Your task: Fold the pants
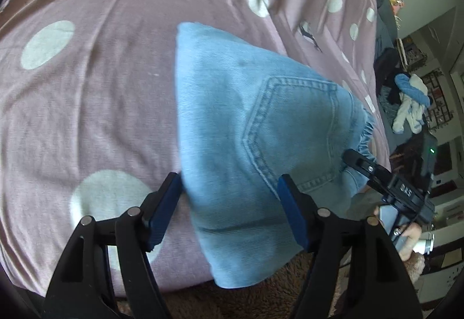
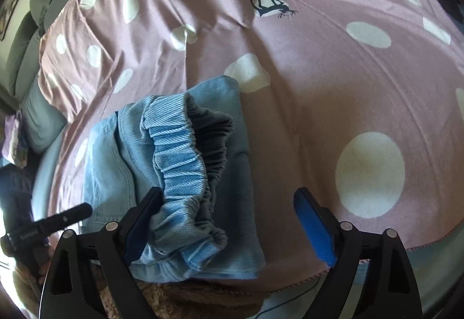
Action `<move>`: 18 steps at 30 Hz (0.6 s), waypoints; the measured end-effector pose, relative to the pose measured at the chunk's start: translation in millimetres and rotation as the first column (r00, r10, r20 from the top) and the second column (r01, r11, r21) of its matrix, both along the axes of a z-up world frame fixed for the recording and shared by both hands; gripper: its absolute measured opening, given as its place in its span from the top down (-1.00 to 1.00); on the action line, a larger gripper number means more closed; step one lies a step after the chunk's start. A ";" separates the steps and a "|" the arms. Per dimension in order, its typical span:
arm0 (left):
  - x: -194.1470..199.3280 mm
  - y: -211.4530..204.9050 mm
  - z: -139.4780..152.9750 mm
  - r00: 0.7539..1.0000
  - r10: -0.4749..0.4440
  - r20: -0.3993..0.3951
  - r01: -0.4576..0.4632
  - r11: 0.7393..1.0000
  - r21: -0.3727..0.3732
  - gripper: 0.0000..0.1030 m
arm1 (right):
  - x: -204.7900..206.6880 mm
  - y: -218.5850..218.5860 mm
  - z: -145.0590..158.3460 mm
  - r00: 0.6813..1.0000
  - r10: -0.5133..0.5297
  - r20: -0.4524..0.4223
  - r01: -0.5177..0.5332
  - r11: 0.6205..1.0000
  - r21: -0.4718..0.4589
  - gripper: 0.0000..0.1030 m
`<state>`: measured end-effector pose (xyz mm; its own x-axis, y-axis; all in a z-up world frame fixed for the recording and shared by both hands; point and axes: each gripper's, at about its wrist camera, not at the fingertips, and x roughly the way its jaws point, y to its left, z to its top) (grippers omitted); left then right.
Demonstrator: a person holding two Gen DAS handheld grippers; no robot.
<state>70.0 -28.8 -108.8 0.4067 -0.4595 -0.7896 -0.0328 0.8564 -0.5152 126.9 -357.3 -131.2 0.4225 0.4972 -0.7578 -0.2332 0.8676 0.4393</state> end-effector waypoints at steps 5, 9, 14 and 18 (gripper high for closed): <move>6.2 -10.7 -2.4 0.999 -0.030 0.015 0.030 1.000 0.002 0.02 | 8.5 4.0 -13.1 0.998 0.061 -0.032 -0.056 0.989 0.133 -0.44; 3.3 -7.1 3.4 1.000 0.014 0.025 -0.014 1.000 0.008 0.36 | -1.3 15.7 -0.5 0.997 0.078 0.009 -0.078 0.993 0.089 0.05; 4.4 -12.9 32.4 0.996 0.002 0.091 -0.012 0.994 0.111 0.53 | -15.3 32.6 39.2 0.989 0.092 0.118 -0.093 0.996 0.002 0.22; 17.2 -3.7 53.3 0.984 0.018 0.178 -0.048 0.985 0.168 0.52 | -6.2 47.0 74.8 0.966 0.135 0.223 -0.138 0.990 -0.003 0.23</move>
<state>87.2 -32.5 -55.5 0.5582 -0.3077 -0.7705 0.0150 0.9323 -0.3615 120.7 -310.4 -56.4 0.5068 0.5704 -0.6463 -0.4416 0.8157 0.3736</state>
